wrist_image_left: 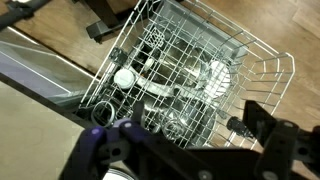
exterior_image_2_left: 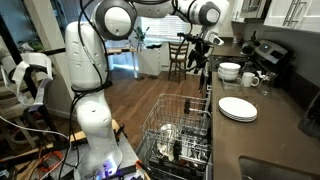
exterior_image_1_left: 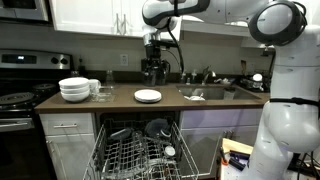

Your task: Pick a plate on the counter and put it in the dishwasher

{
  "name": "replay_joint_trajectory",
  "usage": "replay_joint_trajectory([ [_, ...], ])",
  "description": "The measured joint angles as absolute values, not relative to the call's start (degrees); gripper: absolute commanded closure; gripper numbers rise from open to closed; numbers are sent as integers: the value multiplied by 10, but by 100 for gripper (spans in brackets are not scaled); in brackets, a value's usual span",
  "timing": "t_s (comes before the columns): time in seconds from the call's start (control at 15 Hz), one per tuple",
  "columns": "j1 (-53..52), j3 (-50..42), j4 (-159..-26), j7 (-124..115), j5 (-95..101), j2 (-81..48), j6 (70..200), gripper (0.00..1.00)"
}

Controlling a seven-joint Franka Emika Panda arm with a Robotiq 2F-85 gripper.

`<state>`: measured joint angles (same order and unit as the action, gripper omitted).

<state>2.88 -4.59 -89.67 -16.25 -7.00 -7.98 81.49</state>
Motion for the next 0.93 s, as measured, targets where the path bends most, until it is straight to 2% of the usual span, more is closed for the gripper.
replay_joint_trajectory([
  [0.47, 30, -50, -897, -162, -71, -91, 819, 0],
  [0.93, 29, -59, -892, -185, -12, -180, 895, 0],
])
